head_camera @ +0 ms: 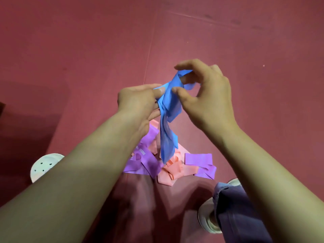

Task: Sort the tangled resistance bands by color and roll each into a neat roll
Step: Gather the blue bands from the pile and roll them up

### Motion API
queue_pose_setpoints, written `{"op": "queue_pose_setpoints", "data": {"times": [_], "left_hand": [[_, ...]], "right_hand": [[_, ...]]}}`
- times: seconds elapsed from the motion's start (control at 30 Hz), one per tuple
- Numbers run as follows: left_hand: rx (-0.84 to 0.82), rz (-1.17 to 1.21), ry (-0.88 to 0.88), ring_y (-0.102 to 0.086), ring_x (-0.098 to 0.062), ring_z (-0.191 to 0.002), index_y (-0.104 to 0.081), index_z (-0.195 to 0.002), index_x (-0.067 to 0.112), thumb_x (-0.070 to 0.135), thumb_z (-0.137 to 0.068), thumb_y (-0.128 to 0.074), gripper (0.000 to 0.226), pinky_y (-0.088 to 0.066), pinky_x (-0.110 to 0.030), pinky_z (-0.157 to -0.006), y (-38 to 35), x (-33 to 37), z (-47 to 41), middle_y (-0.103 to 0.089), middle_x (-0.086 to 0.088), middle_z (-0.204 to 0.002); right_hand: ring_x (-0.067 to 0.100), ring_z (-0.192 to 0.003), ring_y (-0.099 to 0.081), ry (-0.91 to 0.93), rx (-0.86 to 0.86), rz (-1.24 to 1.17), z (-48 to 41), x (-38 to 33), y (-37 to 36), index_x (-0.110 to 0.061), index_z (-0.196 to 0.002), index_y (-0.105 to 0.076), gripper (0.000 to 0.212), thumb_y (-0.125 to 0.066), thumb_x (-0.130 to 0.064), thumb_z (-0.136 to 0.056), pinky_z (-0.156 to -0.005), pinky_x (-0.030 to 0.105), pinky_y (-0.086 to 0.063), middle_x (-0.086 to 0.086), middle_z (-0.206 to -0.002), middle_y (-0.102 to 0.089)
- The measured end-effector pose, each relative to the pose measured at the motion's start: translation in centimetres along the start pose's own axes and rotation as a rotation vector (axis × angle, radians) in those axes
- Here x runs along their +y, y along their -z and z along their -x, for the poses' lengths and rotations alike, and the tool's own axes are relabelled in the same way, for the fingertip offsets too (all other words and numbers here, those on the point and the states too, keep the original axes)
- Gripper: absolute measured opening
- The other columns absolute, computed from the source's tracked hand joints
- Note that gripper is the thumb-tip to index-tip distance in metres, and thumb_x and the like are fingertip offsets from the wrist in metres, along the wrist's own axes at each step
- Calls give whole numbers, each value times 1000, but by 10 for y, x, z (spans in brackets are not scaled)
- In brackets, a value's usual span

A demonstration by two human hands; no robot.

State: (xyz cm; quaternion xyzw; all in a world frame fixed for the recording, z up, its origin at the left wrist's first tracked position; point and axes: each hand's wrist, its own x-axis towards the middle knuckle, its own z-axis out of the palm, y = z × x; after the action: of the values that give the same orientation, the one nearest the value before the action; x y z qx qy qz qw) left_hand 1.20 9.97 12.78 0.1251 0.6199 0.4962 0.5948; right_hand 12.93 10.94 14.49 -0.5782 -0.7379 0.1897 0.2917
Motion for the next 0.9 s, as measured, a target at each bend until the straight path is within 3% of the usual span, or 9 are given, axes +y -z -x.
{"op": "queue_pose_setpoints", "data": {"times": [0.1, 0.17, 0.3, 0.43, 0.5, 0.57, 0.73, 0.8, 0.9], "left_hand": [[-30, -3, 25, -70, -14, -58, -70, -99, 2, -1, -88, -62, 14, -61, -29, -65, 1, 2, -1, -74, -8, -82], [-23, -30, 14, -70, -15, -61, -71, -95, 4, -1, -88, -62, 12, -60, -29, -68, 2, -1, -1, -74, -8, -82], [-3, -24, -31, -70, -16, -59, -71, -95, 3, -1, -86, -64, 12, -60, -26, -61, 4, 0, -1, -73, -10, -79], [-60, -1, -29, -73, -18, -71, -72, -99, 3, -2, -84, -67, 17, -60, -27, -67, 8, 0, -1, -76, -11, -86], [-57, -7, -54, -73, -17, -71, -73, -98, 4, -3, -82, -68, 18, -59, -24, -64, 8, 1, -2, -76, -9, -84], [-29, -30, -101, -70, -11, -61, -72, -92, 6, -5, -81, -69, 16, -55, -19, -55, 7, 1, -4, -75, -2, -72], [-19, -123, -184, -64, -7, -54, -73, -91, 10, -3, -80, -71, 17, -51, -16, -52, 9, 2, -6, -71, 2, -66], [-91, -150, -186, -64, -6, -55, -73, -91, 11, -2, -81, -70, 17, -53, -16, -55, 9, 3, -3, -72, 3, -67], [-179, -176, -162, -65, -6, -57, -72, -91, 11, -4, -82, -67, 18, -53, -15, -57, 10, 4, -1, -72, 3, -67]], "right_hand": [[15, -97, -59, -48, -27, -86, 2, 0, 0, -23, -121, -59, 43, -61, -7, -81, -83, 25, -42, -10, -88, -65], [15, -88, -59, -62, -37, -132, 5, -1, -1, -22, -126, -54, 46, -53, -3, -85, -80, 28, -45, -4, -91, -68], [9, -75, -54, -138, -41, -221, 11, 1, -4, -21, -130, -48, 50, -45, 2, -86, -74, 25, -45, -6, -94, -67], [5, -68, -54, -176, -82, -275, 10, 8, -3, -21, -129, -48, 48, -46, 2, -87, -70, 24, -46, -9, -92, -63], [4, -63, -53, -191, -104, -326, 8, 10, -4, -22, -129, -47, 50, -45, 3, -86, -68, 24, -50, -10, -94, -63], [12, -63, -55, -244, -131, -413, 7, 9, -6, -24, -129, -46, 51, -44, 4, -86, -67, 36, -55, -9, -95, -62], [11, -40, -52, -683, -47, -929, -7, 11, -4, -15, -126, -47, 39, -46, 2, -91, -43, 22, -49, 2, -87, -59], [11, -35, -51, -858, -46, -1018, -11, 16, -2, -11, -126, -47, 36, -47, 2, -92, -40, 19, -47, 8, -87, -64], [12, -43, -53, -901, -145, -1021, -10, 23, 1, -9, -114, -58, 28, -58, 0, -88, -41, 17, -46, 9, -91, -67]]}}
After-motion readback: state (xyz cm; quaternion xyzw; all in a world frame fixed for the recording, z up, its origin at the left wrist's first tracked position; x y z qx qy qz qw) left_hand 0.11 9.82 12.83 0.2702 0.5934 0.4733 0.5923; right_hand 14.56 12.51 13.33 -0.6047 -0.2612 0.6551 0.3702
